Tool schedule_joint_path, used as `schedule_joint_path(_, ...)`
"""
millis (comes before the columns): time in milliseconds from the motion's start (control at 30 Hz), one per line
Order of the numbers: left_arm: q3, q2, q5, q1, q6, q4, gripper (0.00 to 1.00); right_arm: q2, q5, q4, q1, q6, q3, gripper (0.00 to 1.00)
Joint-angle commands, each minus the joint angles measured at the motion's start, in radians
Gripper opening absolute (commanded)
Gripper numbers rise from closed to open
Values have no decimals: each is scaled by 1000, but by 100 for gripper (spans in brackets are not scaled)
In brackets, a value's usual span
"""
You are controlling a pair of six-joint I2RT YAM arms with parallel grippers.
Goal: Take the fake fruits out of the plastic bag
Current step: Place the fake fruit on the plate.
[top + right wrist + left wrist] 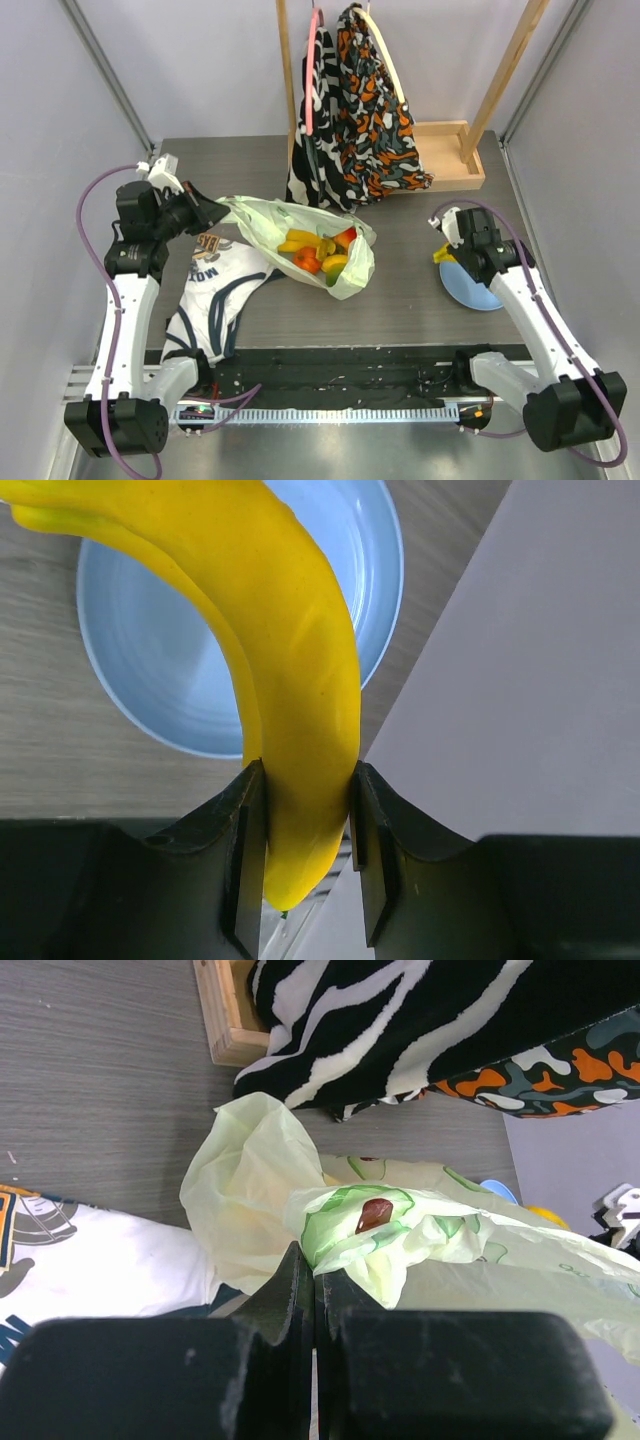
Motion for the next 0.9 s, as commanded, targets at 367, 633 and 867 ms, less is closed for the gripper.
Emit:
schedule_joint_path(367,-9,3,2,3,23,66,0,173,-316,249,-466,-377,-87,1)
schedule_joint_path(633,19,40,-2,4,40,47,0,96,-413,553,-472,-441,-261,1)
schedule_joint_path(867,33,65,-7,4,44,43,0,87,-422,785,-478,-440,-363,1)
